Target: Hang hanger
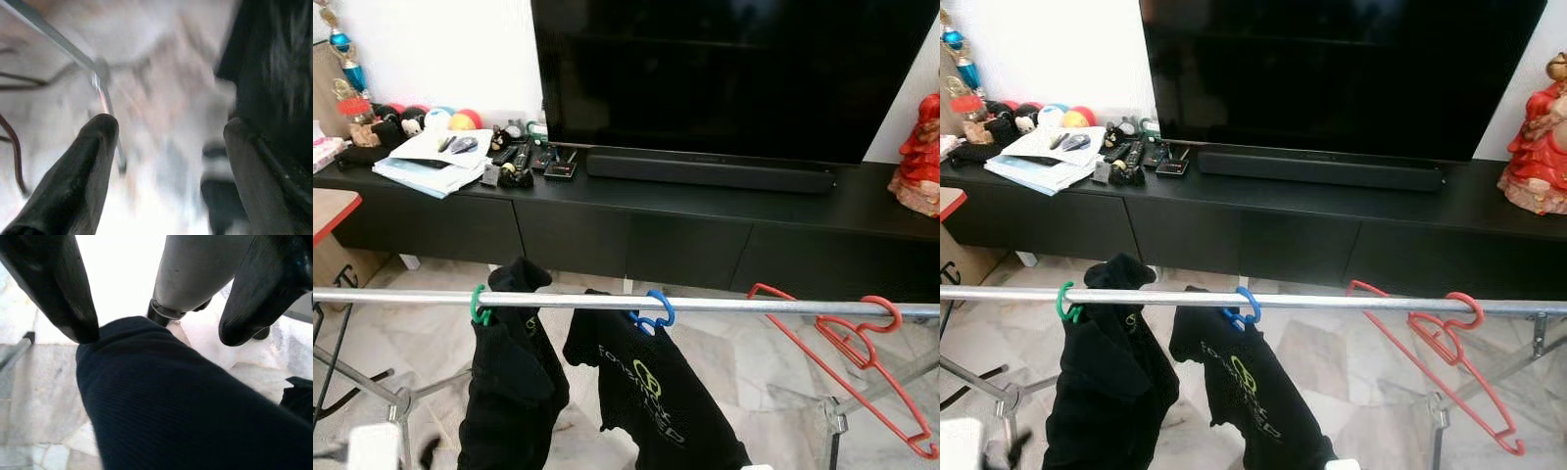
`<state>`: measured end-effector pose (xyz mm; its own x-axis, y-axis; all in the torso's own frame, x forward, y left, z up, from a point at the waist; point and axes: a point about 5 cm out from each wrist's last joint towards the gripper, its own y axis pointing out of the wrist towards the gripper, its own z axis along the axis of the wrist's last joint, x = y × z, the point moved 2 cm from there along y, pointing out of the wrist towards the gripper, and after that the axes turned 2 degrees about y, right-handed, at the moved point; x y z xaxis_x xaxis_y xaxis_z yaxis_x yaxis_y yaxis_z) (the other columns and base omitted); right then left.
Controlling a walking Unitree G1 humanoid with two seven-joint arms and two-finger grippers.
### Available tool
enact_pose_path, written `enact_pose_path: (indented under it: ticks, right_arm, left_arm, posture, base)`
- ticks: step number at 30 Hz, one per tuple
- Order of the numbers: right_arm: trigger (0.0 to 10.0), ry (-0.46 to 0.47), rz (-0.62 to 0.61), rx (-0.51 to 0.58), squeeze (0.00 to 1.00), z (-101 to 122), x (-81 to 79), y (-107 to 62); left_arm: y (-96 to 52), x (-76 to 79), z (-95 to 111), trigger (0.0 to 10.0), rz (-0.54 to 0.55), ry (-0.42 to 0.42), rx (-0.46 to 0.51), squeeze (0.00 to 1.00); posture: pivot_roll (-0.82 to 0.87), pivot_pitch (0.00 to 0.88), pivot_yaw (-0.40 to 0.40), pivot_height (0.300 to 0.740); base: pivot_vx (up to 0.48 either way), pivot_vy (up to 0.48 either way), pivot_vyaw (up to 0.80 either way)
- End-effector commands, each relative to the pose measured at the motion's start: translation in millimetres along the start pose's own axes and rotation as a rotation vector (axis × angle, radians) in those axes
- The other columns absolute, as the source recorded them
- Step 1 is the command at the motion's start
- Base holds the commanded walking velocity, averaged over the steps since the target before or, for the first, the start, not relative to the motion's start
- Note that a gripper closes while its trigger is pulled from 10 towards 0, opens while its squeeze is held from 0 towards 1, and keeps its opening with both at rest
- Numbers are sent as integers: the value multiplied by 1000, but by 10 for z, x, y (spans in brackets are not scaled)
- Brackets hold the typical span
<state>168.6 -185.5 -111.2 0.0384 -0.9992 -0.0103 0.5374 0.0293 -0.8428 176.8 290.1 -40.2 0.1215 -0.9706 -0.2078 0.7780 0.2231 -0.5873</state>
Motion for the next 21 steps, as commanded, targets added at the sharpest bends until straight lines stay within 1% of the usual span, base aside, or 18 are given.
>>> enact_pose_path:
  ticks: [1, 3, 5, 6, 7, 9, 10, 11, 12, 17, 21]
  right_arm:
    - [10000, 35, -19, -5, 0, -16, 1, 0]
    - [10000, 55, -31, -5, 0, -24, 4, -1]
    - [10000, 63, -37, -5, 0, -28, 3, -1]
    - [10000, 68, -46, -5, 0, -31, 5, -2]
    - [10000, 68, -46, -5, 0, -31, 5, -2]
    - [10000, 63, -47, -3, 0, -31, 4, -2]
    - [10000, 60, -47, -1, 0, -29, 2, -2]
    - [10000, 50, -45, 0, 0, -28, 0, -2]
    - [10000, 50, -45, -1, 0, -29, -1, -2]
    - [10000, 46, -48, -7, 0, -45, -4, -4]
    - [10000, 51, -48, -7, 0, -52, -6, -5]
  left_arm:
    - [13, 160, -237, 10000, -92, 67, -111, 0]
    - [17, 270, -364, 10000, -145, 103, -170, 0]
    - [22, 301, -446, 10000, -149, 114, -214, 0]
    - [15, 349, -569, 10000, -148, 123, -285, 0]
    - [15, 349, -569, 10000, -148, 123, -285, 0]
    - [26, 392, -607, 10000, -137, 106, -316, 0]
    - [42, 411, -606, 10000, -134, 97, -321, 0]
    - [80, 505, -565, 10000, -165, 129, -310, 0]
    - [108, 552, -528, 10000, -178, 142, -300, 0]
    - [171, 637, -440, 10000, -185, 149, -280, 0]
    - [169, 651, -460, 10000, -185, 156, -288, 0]
  posture:
    - [-3, 21, 14, 740]
    - [-5, 22, 16, 740]
    - [-15, 20, 16, 740]
    - [-23, 17, 16, 740]
    - [-23, 17, 16, 740]
    - [-32, 19, 20, 740]
    - [-33, 17, 19, 740]
    - [-33, 16, 19, 740]
    - [-33, 16, 19, 740]
    - [-36, 8, 24, 740]
    - [-41, 1, 30, 740]
  base:
    - [0, 0, 0]
    - [0, 0, 0]
    - [0, 0, 0]
    - [0, 0, 0]
    - [0, 0, 0]
    - [0, 0, 0]
    - [0, 0, 0]
    - [0, 0, 531]
    - [0, 0, 800]
    - [0, 0, 800]
    - [0, 0, 800]
